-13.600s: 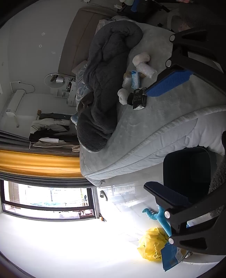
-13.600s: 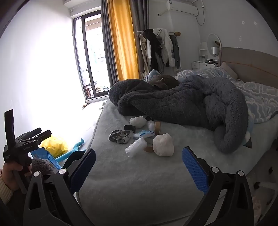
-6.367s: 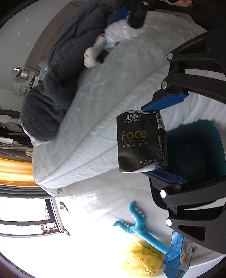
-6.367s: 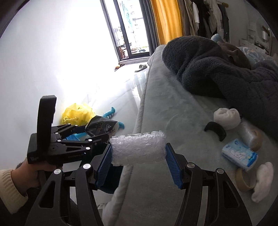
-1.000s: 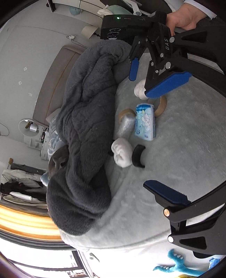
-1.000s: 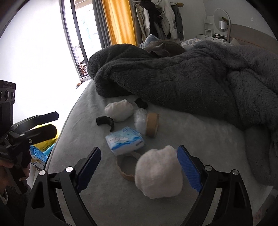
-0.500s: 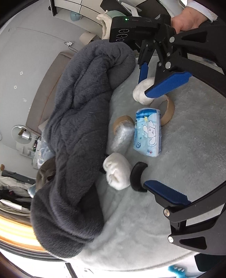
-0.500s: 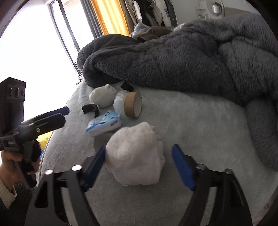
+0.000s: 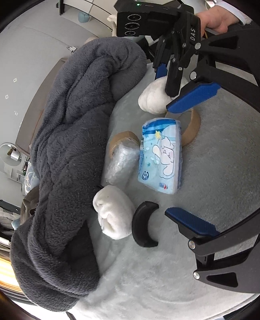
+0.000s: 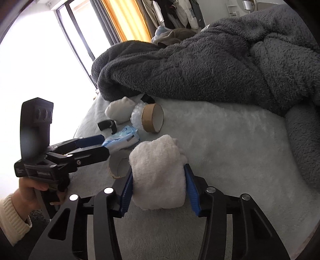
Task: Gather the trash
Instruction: 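Grasp the white cloth ball with the right tool while the left tool grasps the blue tissue pack, then carry the cloth ball and blue tissue pack with both tools over the bin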
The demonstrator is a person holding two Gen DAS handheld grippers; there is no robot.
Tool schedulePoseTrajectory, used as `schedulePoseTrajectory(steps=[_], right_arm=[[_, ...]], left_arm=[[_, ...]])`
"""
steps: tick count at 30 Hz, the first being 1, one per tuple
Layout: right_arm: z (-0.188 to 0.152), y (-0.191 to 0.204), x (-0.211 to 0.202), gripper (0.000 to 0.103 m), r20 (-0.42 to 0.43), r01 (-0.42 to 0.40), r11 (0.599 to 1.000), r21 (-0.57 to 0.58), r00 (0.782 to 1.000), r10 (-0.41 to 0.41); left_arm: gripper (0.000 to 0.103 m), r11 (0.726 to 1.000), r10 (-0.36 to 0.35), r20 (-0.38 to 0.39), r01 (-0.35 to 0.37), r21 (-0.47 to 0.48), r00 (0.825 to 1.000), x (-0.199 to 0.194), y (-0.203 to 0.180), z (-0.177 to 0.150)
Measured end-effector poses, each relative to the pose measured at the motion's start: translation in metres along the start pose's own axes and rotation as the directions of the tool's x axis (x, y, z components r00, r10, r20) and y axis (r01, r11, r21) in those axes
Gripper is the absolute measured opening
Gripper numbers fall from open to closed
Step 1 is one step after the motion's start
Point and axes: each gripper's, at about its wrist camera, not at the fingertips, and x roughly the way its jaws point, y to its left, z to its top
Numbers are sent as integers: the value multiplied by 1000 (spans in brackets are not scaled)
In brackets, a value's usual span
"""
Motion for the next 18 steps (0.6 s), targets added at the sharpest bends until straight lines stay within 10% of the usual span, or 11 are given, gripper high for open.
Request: schedulePoseTrajectory(steps=[18], right_arm=[[14,-5,-23,48,85,5,998,70,996,-11]], left_arm=[[76,1000,4,13,-4,14,1000,-4,-13,2]])
